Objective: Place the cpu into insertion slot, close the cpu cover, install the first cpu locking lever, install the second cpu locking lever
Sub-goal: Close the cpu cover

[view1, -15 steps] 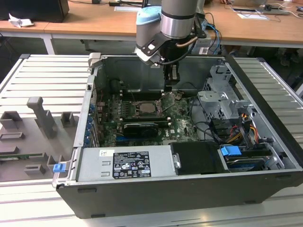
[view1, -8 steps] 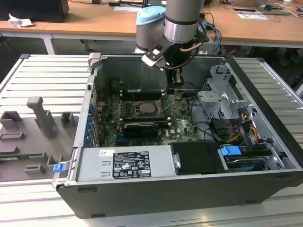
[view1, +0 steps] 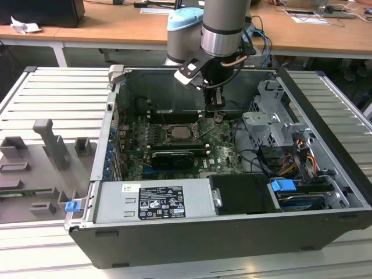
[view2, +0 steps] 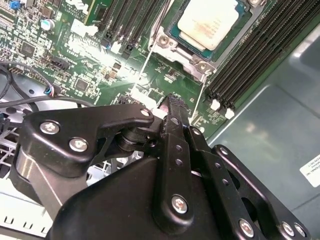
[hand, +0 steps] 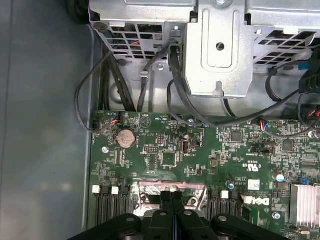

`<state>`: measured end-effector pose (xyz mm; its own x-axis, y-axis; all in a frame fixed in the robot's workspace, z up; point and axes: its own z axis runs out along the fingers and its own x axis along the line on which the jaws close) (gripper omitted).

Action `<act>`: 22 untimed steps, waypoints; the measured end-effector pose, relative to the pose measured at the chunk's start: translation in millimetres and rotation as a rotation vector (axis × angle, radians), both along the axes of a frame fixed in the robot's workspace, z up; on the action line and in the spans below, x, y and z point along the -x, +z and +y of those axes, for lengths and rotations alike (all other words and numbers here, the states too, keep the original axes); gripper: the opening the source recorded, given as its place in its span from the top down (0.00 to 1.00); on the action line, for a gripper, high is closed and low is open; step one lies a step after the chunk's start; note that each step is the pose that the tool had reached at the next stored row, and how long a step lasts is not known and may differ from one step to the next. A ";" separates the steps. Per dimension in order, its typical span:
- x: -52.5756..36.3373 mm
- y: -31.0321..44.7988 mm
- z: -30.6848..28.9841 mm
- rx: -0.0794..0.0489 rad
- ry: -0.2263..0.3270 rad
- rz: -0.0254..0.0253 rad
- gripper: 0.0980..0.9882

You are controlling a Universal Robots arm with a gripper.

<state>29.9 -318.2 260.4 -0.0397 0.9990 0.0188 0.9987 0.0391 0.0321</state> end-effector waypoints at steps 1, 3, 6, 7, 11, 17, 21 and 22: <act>-0.6 -1.3 0.0 0.000 0.000 0.0000 0.99; -2.5 -3.4 0.0 0.000 0.000 0.0000 0.99; -7.7 -4.3 0.2 0.000 0.000 0.0010 0.99; -8.3 -4.3 0.3 0.000 0.000 0.0009 0.99; -9.5 0.6 0.3 0.000 0.000 0.0009 0.99; -36.6 -3.1 1.9 0.000 0.000 0.0088 0.99; -38.4 -12.8 2.1 0.000 0.002 0.0205 0.99; -38.4 -12.9 2.1 0.000 0.002 0.0326 0.99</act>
